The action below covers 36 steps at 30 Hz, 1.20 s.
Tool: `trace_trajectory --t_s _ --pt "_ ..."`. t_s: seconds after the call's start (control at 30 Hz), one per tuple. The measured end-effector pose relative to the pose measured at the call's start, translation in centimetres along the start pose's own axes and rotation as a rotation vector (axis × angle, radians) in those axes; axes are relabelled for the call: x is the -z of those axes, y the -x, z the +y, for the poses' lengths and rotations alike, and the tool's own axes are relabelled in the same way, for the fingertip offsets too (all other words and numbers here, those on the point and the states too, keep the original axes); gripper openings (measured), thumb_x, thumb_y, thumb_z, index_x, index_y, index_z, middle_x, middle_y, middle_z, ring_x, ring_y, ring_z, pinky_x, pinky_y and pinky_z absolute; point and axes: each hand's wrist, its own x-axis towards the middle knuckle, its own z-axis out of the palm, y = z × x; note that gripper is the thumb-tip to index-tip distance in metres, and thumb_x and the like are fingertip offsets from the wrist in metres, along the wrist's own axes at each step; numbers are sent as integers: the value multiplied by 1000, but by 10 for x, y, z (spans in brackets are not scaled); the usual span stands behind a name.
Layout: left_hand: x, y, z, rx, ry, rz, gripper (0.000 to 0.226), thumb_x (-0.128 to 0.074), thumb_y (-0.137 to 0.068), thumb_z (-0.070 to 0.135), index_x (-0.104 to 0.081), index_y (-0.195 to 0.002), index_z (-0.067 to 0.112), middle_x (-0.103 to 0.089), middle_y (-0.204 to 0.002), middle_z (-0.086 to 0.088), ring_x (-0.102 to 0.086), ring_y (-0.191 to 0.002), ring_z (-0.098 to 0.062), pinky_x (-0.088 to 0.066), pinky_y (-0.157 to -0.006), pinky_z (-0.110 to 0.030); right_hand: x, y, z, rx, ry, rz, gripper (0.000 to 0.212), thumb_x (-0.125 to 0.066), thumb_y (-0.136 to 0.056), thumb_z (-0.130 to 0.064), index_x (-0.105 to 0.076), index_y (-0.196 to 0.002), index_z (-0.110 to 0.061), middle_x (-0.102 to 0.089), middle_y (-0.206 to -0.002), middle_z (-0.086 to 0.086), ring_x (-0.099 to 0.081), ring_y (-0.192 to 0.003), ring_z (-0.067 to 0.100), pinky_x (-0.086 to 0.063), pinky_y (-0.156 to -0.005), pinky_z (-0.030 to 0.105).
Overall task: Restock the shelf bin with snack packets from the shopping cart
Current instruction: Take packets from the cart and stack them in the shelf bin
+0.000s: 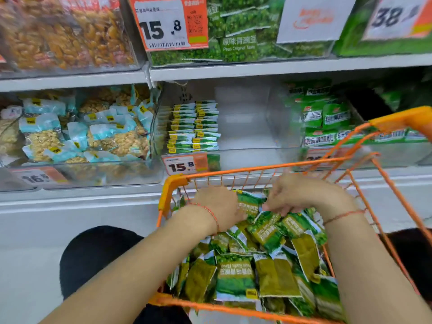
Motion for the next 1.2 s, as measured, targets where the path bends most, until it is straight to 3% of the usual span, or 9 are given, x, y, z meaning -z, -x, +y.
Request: trace_trajectory --t_s 0.17,0.33,0.47,0.63,0.77,0.87,0.97,1.1,1.2 --pt "-23 -1 20 46 -6 -128 76 -36 -80 80 -52 -114 15 -60 -100 -4 -57 -98 -25 -41 -76 -34 -31 10 23 -77 92 -82 62 -73 -77 -46 -57 -128 -15 -63 -113 4 -63 -88 18 -51 -70 27" --pt "-28 11 15 17 186 -118 80 -65 -78 53 -31 -141 18 -60 -99 -1 -59 -91 -20 -50 -70 -33 -48 15 23 -59 22 -48 81 -75 -74 -49 -44 -139 -9 -47 -141 4 -49 -123 21 -44 -90 26" --pt "-19 19 -5 94 471 -22 72 -65 -82 39 -32 -143 17 -61 -112 -6 -61 -97 -20 -52 -81 -34 -41 19 26 75 -206 66 33 -77 -76 -40 -62 -80 -11 -58 -74 -4 -54 -69 11 -40 -55 23" --pt "-12 27 -26 122 1568 -31 25 -51 -93 18 -56 -116 8 -61 -99 -11 -68 -76 -21 -57 -72 -27 -31 19 28 225 -905 394 11 -72 -82 -14 -61 -80 -16 -66 -81 1 -63 -76 14 -57 -78 35" --pt "-19 31 -25 -63 2229 -175 48 -46 -86 35 -65 -117 4 -64 -116 -22 -68 -87 -34 -59 -72 -37 -31 18 28 222 -944 601 18 -74 -81 -16 -59 -89 -19 -65 -78 -5 -56 -60 6 -40 -49 20" --pt "-17 27 -24 -122 2300 -205 66 -69 -74 53 -67 -115 1 -60 -123 -21 -66 -95 -36 -58 -79 -42 -35 14 30 228 -917 622 18 -76 -79 -21 -61 -88 -24 -67 -82 -9 -58 -67 3 -35 -54 20" --pt "-21 26 -22 -150 2269 -138 70 -89 -58 32 -66 -115 -1 -58 -125 -27 -64 -102 -41 -56 -83 -45 -37 14 27 219 -866 589 12 -78 -77 -23 -67 -82 -22 -66 -76 -7 -59 -71 10 -40 -62 24" --pt "-26 25 -20 -64 2195 -9 67 -71 -75 12 -42 -132 -10 -56 -126 -30 -63 -107 -35 -58 -79 -36 -38 17 23 232 -928 586 32 -77 -77 -17 -58 -52 -22 -47 -50 -10 -48 -62 15 -42 -67 33" --pt "-25 24 -17 29 2128 146 86 -72 -75 9 -24 -145 -5 -59 -123 -19 -65 -102 -25 -57 -82 -37 -40 16 20 229 -986 545 23 -75 -79 -24 -61 -64 -14 -54 -59 -7 -58 -77 18 -50 -79 36"
